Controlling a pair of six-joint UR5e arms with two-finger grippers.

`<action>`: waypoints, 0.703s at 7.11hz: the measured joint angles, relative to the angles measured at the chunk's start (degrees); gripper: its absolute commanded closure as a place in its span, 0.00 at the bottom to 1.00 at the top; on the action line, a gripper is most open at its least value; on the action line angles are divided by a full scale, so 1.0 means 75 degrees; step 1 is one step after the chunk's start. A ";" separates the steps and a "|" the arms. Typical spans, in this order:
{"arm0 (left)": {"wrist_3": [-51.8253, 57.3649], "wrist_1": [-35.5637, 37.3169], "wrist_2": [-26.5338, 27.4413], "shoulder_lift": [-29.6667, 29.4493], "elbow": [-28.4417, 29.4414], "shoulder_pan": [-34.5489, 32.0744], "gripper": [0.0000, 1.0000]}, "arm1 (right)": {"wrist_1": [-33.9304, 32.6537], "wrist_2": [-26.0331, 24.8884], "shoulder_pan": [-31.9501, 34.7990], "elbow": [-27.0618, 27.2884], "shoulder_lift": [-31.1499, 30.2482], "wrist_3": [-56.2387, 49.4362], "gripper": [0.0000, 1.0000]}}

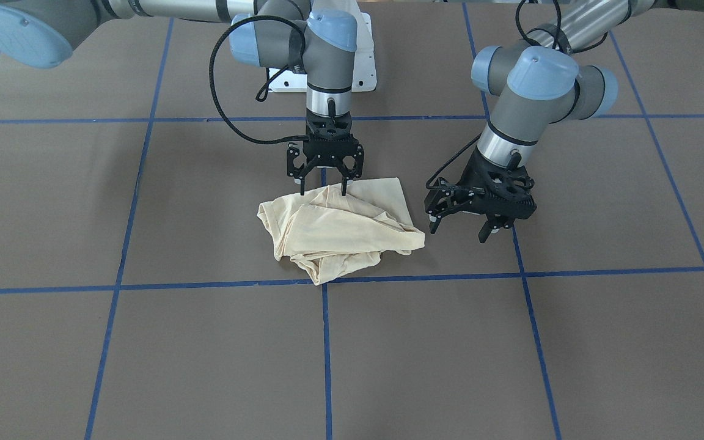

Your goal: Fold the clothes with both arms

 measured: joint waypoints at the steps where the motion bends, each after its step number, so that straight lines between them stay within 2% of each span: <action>1: -0.0001 0.0000 0.0000 0.0000 0.0000 -0.0003 0.00 | -0.0005 -0.0051 -0.0054 -0.0274 0.0197 -0.0064 0.31; 2: -0.0001 0.0000 0.0000 0.0000 0.0000 -0.0003 0.00 | -0.0003 -0.0079 -0.0073 -0.0529 0.0374 -0.0158 0.71; 3: -0.0001 0.0000 0.0000 0.0000 0.0000 -0.0003 0.00 | -0.0003 -0.0113 -0.0075 -0.0656 0.0457 -0.0284 1.00; 5: -0.0001 0.0000 0.0000 0.0000 0.0000 -0.0003 0.00 | -0.0005 -0.0262 -0.0008 -0.0707 0.0501 -0.0398 1.00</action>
